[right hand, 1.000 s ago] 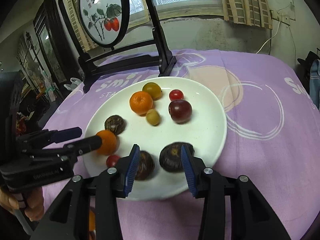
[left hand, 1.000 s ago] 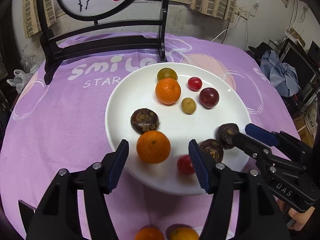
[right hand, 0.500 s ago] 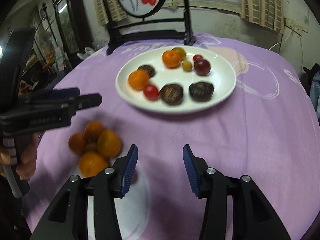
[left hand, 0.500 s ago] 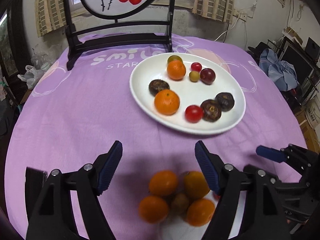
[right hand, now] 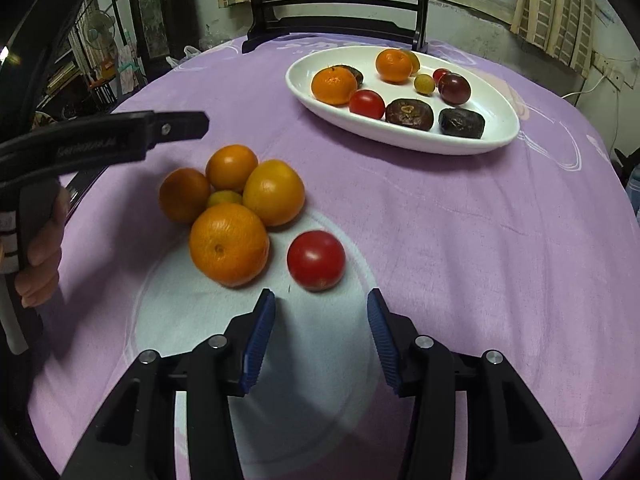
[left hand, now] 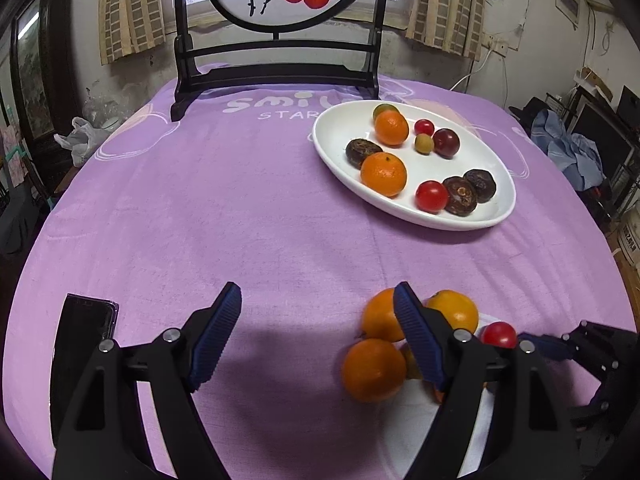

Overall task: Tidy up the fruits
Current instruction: 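Grasp a red tomato with the right tool while the left tool grasps a mandarin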

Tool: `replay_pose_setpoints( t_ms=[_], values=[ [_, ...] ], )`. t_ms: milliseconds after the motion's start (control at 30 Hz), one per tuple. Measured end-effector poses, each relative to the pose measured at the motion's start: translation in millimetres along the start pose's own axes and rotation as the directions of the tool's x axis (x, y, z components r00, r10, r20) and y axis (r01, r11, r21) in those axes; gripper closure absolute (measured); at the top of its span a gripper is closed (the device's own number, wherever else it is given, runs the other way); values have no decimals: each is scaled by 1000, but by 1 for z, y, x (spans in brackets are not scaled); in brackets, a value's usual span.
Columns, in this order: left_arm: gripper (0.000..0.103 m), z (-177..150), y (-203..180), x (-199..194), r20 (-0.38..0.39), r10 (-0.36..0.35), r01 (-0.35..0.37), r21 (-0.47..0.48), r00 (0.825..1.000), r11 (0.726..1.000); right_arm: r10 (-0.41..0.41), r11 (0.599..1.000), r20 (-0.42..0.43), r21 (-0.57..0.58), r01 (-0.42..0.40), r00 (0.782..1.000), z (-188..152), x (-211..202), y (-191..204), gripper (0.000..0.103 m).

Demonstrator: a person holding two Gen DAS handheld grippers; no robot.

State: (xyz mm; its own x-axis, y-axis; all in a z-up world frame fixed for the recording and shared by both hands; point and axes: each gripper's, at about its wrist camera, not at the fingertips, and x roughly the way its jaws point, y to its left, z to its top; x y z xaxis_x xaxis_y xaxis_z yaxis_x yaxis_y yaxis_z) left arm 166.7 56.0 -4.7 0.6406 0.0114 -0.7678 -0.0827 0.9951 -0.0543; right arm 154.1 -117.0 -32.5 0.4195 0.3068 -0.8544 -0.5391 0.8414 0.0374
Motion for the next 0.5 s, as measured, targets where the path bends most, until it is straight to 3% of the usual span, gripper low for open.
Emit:
replay_pose_setpoints(
  t_ms=[200, 233, 267, 367, 500],
  values=[
    [27, 1, 8, -1, -11, -12, 12, -17, 1000, 1000, -39, 999, 19, -30, 40, 999, 19, 12, 5, 57],
    [27, 2, 11, -2, -9, -18, 17, -28, 1000, 999, -33, 999, 26, -30, 34, 999, 21, 13, 5, 72],
    [27, 2, 13, -3, -11, -27, 27, -38, 1000, 999, -28, 999, 36, -31, 29, 999, 21, 12, 5, 74],
    [27, 2, 14, 1, -29, -41, 40, -49, 999, 998, -46, 999, 81, 4, 45, 996, 16, 9, 0, 74],
    [27, -1, 7, 1, -34, -37, 37, -11, 999, 999, -10, 997, 96, 73, 3, 995, 12, 4, -15, 74]
  ],
)
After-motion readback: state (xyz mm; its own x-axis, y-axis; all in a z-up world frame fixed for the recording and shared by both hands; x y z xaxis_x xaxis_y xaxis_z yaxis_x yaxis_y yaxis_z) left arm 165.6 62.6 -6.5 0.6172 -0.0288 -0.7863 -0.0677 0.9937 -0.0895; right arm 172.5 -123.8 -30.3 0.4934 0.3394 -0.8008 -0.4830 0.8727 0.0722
